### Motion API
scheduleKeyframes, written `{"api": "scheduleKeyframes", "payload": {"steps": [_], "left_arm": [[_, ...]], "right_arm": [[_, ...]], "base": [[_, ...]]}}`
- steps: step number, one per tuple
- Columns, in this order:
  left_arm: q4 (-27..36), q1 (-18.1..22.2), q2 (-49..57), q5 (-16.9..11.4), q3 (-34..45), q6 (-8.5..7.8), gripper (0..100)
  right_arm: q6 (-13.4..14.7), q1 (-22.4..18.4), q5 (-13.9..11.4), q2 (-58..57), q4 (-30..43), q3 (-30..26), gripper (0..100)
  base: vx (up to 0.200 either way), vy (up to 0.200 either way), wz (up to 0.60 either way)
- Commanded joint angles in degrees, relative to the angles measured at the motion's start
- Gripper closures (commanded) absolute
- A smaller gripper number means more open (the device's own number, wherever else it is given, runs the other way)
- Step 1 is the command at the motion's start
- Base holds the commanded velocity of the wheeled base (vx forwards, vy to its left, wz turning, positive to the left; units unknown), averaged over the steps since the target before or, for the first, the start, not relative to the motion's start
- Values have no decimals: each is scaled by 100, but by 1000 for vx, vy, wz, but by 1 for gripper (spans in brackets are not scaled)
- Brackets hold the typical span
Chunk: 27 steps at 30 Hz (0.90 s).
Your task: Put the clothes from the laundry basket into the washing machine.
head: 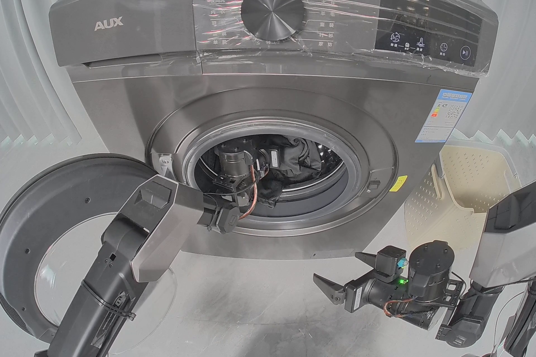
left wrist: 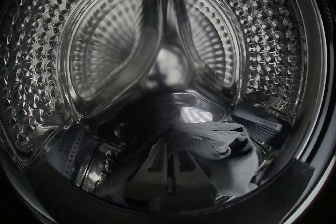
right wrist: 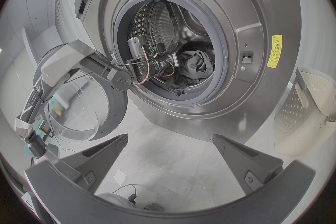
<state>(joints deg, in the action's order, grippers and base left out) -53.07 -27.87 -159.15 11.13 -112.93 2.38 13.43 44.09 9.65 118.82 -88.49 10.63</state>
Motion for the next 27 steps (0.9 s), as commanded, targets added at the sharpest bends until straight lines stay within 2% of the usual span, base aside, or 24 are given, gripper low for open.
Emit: {"api": "scheduleKeyframes", "payload": {"steps": [1,4,5,9,11,12,13,18,27], "left_arm": [[-20,45,-196,12,-166,0,100],[-37,45,-187,21,-166,0,100],[-37,18,-160,12,-166,35,0],[-20,-35,68,12,105,35,0],[51,-149,525,-85,966,26,0],[68,-158,587,-93,1107,26,0],[147,-175,815,-217,1652,8,0],[147,-228,1061,-436,2636,-44,0],[24,-228,973,-498,2873,-80,0]], "right_arm": [[1,12,1,9,-1,0,0],[1,12,1,9,-1,0,0],[1,12,1,1,-1,0,0],[1,3,1,9,-1,0,0],[1,12,1,1,-1,0,0],[1,12,1,1,-1,0,0],[1,12,1,1,-1,0,0],[1,20,1,9,-1,0,0],[10,38,1,53,-1,0,0]], "base": [[0,0,0],[0,0,0],[0,0,0],[0,0,0],[0,0,0],[0,0,0],[0,0,0],[0,0,0],[0,0,0]]}}
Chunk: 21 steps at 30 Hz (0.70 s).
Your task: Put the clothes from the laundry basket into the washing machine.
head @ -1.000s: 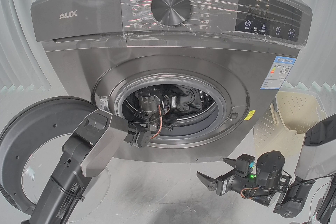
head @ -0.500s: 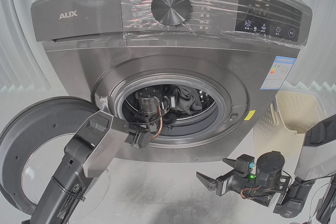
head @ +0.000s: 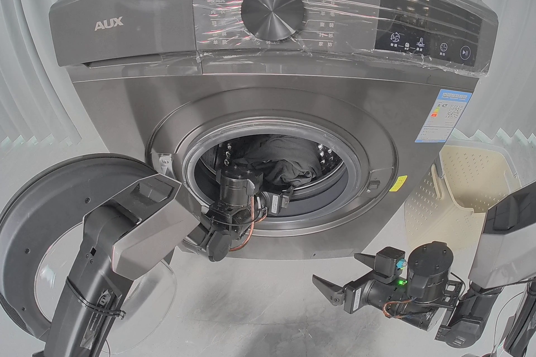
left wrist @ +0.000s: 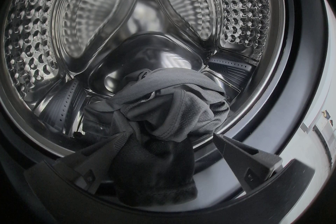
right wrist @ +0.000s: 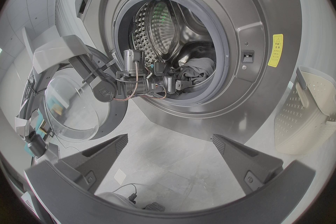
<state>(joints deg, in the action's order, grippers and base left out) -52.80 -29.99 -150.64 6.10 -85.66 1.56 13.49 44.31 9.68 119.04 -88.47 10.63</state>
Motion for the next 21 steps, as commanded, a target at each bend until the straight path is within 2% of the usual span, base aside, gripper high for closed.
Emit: {"api": "scheduleKeyframes", "payload": {"steps": [1,4,5,13,21], "left_arm": [[-2,-25,96,-3,146,2,0],[-11,-25,43,6,138,-7,0],[-20,-25,-9,6,138,-7,100],[-143,-25,-36,6,-38,11,100],[-468,46,-185,120,-961,64,100]], "right_arm": [[13,16,-1,31,-4,0,0],[30,16,-1,31,-4,0,0],[30,16,-1,31,-4,9,0],[30,16,-1,31,-4,9,0],[30,16,-1,23,-4,18,0]], "base": [[0,0,0],[0,0,0],[0,0,0],[0,0,0],[0,0,0]]}}
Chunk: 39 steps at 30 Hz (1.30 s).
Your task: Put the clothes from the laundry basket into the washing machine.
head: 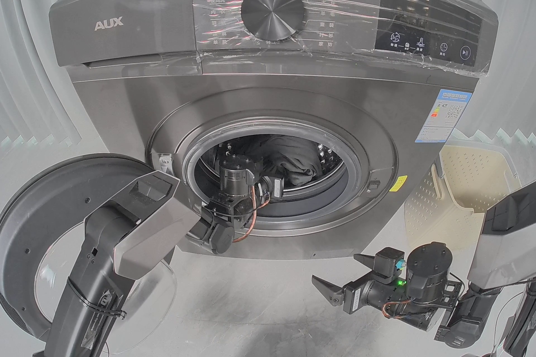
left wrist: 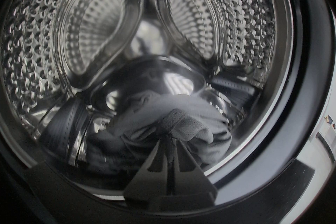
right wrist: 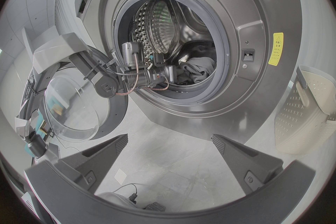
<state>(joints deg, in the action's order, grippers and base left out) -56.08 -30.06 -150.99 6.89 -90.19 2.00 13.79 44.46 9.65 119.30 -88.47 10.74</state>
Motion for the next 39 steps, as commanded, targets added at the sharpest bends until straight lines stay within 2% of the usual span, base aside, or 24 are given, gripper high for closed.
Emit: {"api": "scheduleKeyframes", "payload": {"steps": [1,4,10,16,17,30,39], "left_arm": [[-176,62,-229,93,-685,20,100],[-202,150,-501,208,-1168,-7,100],[-184,255,-950,225,-1897,-24,100],[-158,334,-1029,296,-2117,-33,100],[-158,334,-1029,296,-2117,-33,0],[-176,229,-853,304,-1774,-24,0],[-404,9,-79,304,-623,-15,0]], "right_arm": [[1,10,1,-3,-4,7,0],[1,10,1,-3,-4,7,0],[1,10,1,6,-4,-2,0],[1,1,1,6,-4,-2,0],[1,1,1,6,-4,-2,0],[1,1,1,-3,-4,-2,0],[1,1,1,-3,-4,-2,0]], "base": [[0,0,0],[0,0,0],[0,0,0],[0,0,0],[0,0,0],[0,0,0],[0,0,0]]}}
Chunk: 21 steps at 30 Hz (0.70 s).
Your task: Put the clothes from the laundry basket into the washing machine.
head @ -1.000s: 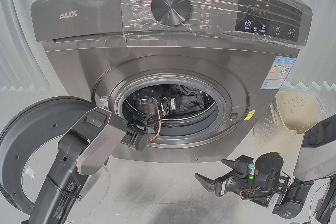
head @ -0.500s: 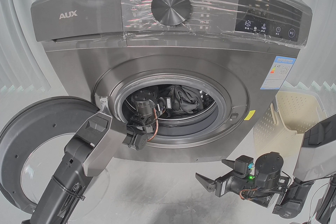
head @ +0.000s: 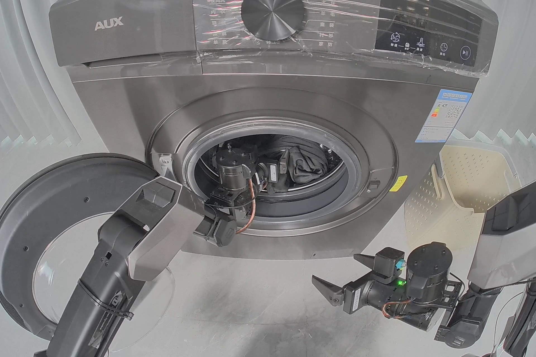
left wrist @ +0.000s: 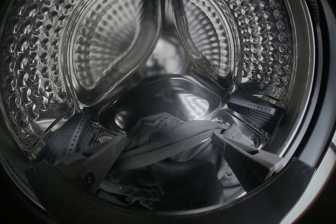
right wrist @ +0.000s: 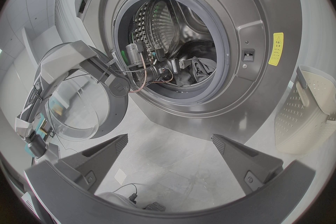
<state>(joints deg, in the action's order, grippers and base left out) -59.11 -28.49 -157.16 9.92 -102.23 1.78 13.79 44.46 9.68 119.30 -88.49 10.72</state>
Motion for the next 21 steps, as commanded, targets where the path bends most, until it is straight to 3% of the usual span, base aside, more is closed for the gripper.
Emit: {"api": "scheduleKeyframes", "payload": {"steps": [1,21], "left_arm": [[-171,-227,740,1,871,7,0],[-1665,-1089,2409,80,4484,-2,0]], "right_arm": [[1,1,-1,-3,-1,1,0],[10,-25,69,-21,-1,-8,0]], "base": [[0,0,0],[0,0,0]]}}
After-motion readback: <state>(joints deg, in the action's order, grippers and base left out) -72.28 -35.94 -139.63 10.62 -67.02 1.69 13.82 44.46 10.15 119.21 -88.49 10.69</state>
